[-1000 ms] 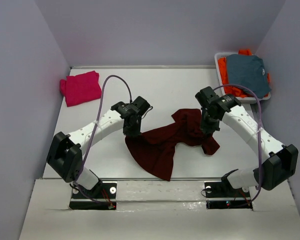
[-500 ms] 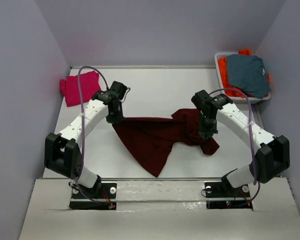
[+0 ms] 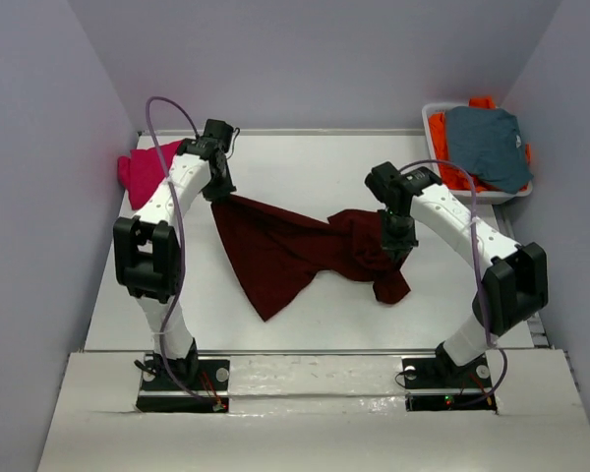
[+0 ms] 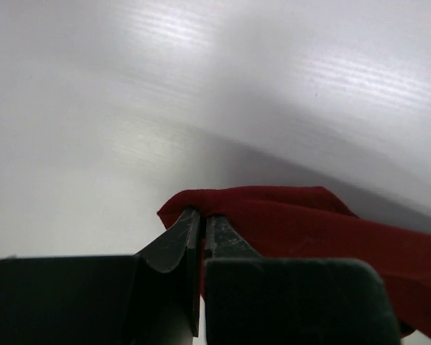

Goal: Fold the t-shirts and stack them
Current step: Flatten the tshirt out

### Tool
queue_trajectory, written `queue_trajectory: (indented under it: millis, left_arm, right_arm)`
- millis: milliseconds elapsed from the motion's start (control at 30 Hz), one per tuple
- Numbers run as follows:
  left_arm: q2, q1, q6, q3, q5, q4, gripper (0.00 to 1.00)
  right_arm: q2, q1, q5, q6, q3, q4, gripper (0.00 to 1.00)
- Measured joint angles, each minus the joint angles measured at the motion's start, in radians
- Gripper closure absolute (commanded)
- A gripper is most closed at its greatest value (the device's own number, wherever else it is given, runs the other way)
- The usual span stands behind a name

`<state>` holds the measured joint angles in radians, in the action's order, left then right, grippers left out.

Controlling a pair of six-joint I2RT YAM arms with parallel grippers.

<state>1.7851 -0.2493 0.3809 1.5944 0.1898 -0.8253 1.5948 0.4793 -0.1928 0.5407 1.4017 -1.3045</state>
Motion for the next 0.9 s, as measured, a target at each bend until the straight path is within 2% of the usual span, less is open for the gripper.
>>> queue_trajectory:
  millis: [133, 200, 367, 667, 900]
  left_arm:
    - [0.148, 0.049, -0.007, 0.181, -0.006, -0.003, 0.94]
    - [0.236, 0.076, -0.010, 0.332, -0.006, -0.023, 0.94]
    - [0.287, 0.124, -0.013, 0.471, -0.008, -0.035, 0.94]
    - [0.341, 0.159, -0.014, 0.510, -0.026, -0.052, 0.94]
    - [0.344, 0.159, -0.014, 0.509, -0.030, -0.057, 0.94]
  right_arm:
    - [0.045, 0.000, -0.013, -0.018, 0.074, -0.014, 0.93]
    - [0.058, 0.000, -0.030, -0.023, 0.114, -0.021, 0.93]
    - [0.079, -0.023, -0.089, -0.028, 0.227, -0.029, 0.93]
    - [0.204, -0.164, -0.174, -0.056, 0.483, -0.039, 0.93]
    - [0.230, -0.186, -0.216, -0.085, 0.664, -0.040, 0.93]
